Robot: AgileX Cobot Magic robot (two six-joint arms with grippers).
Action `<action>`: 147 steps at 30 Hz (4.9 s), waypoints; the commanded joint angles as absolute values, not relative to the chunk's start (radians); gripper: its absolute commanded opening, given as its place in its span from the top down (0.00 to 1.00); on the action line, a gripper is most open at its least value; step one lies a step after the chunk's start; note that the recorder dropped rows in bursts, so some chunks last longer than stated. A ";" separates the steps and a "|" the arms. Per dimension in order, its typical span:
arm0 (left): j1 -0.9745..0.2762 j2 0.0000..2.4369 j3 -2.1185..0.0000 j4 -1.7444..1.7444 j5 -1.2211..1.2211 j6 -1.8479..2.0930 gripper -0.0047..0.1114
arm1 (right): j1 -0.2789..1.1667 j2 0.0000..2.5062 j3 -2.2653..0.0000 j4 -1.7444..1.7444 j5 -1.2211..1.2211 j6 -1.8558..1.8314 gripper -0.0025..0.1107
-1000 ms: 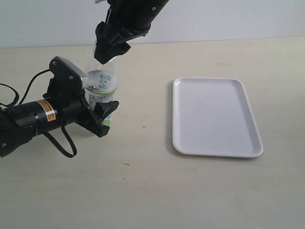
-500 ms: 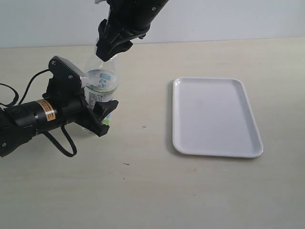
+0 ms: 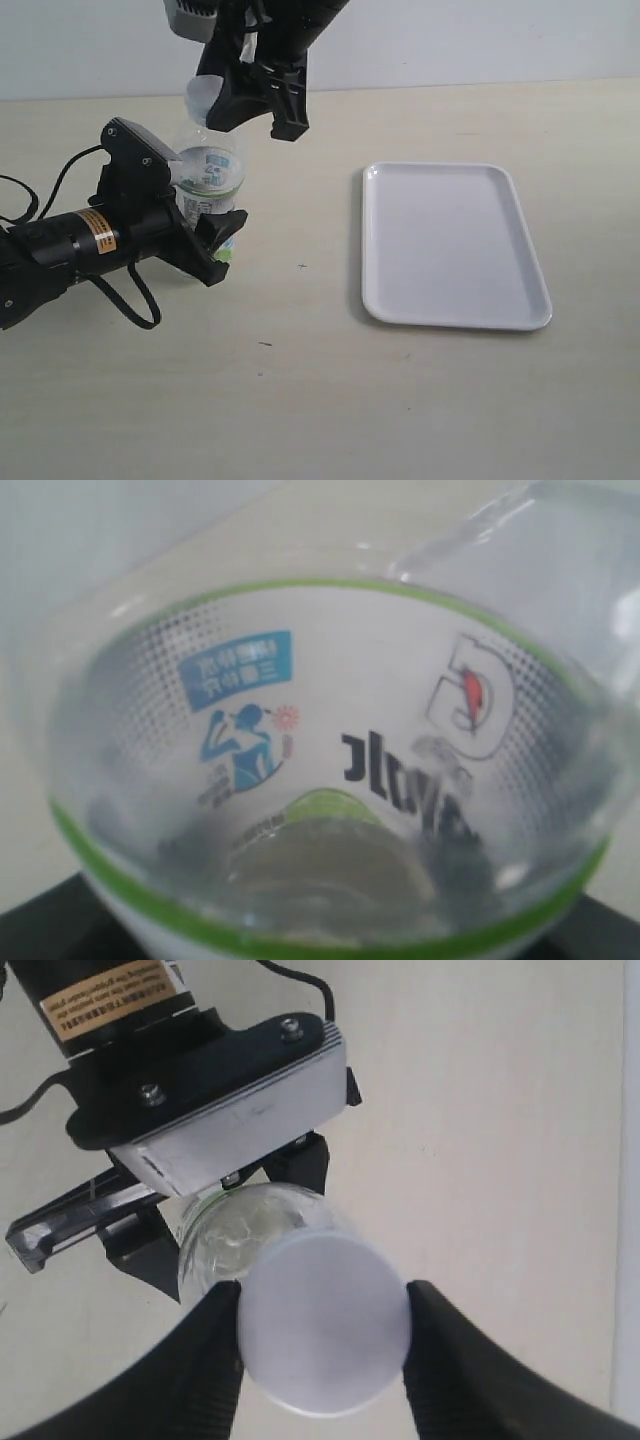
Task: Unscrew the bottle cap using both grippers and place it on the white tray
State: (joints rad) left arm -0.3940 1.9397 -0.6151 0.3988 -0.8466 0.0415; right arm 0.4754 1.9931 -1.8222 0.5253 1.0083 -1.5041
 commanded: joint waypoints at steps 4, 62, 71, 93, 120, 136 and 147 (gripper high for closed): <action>-0.400 1.929 -0.617 0.406 -0.870 0.046 0.96 | 0.476 1.988 -1.822 0.550 1.000 -1.755 0.98; -0.397 2.003 -0.594 0.410 -1.106 -0.112 0.96 | 0.219 1.770 -1.012 0.053 0.501 -0.285 0.98; -0.397 2.003 -0.594 0.410 -1.106 -0.112 0.96 | 0.219 1.903 -1.012 0.053 0.448 -0.285 0.98; -0.397 2.003 -0.594 0.410 -1.094 -0.110 0.96 | 0.221 1.925 -1.012 0.053 0.440 -0.286 0.41; -0.397 2.035 -0.597 0.434 -1.136 -0.157 0.48 | 0.221 1.880 -1.012 0.073 0.403 -0.263 0.36; -0.397 1.995 -0.570 0.512 -1.121 -0.157 0.25 | 0.221 1.773 -1.014 0.069 0.447 -0.268 0.36; -0.358 1.871 -0.440 0.498 -1.116 -0.164 0.26 | 0.221 1.718 -1.014 0.086 0.454 -0.268 0.36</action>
